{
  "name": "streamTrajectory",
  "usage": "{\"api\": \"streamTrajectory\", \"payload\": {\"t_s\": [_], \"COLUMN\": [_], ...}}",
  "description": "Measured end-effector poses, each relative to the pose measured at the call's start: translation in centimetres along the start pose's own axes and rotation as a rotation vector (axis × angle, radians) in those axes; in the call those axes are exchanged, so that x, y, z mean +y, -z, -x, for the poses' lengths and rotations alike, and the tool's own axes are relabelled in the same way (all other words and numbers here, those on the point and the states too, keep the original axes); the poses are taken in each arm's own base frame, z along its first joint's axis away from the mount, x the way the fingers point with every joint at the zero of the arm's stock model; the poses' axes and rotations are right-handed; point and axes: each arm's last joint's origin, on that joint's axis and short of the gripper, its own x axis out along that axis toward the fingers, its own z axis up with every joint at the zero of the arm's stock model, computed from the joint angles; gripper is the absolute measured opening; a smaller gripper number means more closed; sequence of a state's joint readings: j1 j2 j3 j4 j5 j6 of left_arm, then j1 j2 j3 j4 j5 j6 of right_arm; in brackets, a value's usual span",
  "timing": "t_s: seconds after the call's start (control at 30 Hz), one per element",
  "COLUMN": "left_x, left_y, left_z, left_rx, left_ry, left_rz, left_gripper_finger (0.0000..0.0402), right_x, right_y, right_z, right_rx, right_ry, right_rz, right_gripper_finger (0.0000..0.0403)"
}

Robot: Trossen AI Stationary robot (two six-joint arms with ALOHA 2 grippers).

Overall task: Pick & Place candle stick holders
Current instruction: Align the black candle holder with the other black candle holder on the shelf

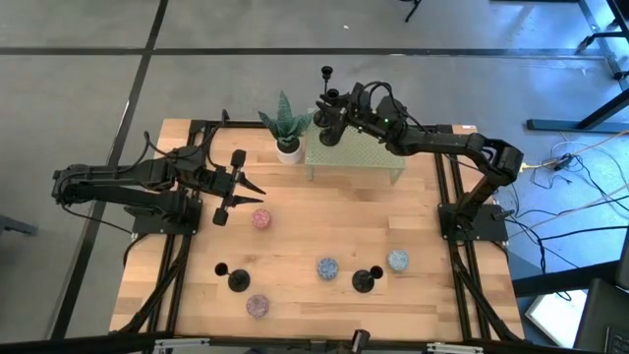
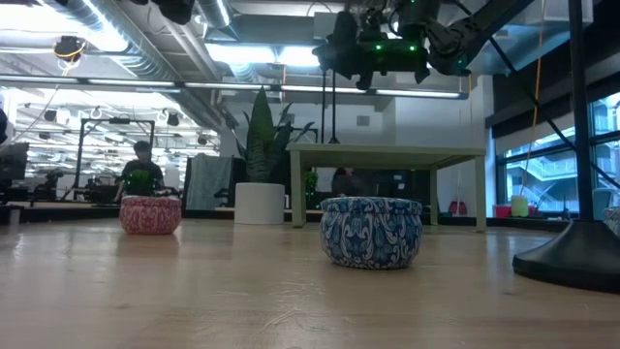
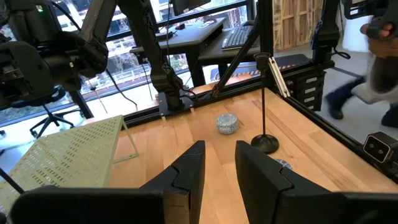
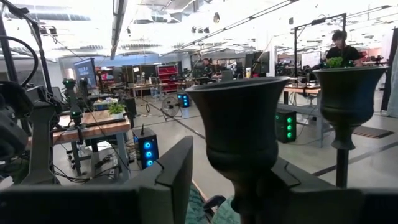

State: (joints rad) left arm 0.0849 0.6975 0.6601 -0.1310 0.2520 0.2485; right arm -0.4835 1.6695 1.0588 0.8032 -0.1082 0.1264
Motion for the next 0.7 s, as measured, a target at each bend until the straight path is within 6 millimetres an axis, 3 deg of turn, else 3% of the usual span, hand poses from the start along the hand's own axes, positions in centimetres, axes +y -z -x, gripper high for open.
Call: {"api": "streamTrajectory", "payload": {"t_s": [0.17,0.43,0.7], "left_x": [0.00,0.00,-0.01], "left_y": [0.00,0.01,0.06], "left_z": [0.00,0.00,0.00], "left_rx": [0.000,0.001,0.006], "left_ry": [0.000,0.000,0.001], "left_rz": [0.000,0.000,0.002], "left_gripper_finger": [0.0084,0.0084,0.0084], "right_x": [-0.02,0.02,0.06], "right_y": [-0.01,-0.16,-0.60], "right_z": [0.00,0.00,0.02], "right_rx": [-0.001,-0.017,-0.063], "right_ry": [0.008,0.008,0.001], "right_rz": [0.001,-0.002,-0.033], "right_gripper_finger": [0.0108,0.0023,0.0036]}}
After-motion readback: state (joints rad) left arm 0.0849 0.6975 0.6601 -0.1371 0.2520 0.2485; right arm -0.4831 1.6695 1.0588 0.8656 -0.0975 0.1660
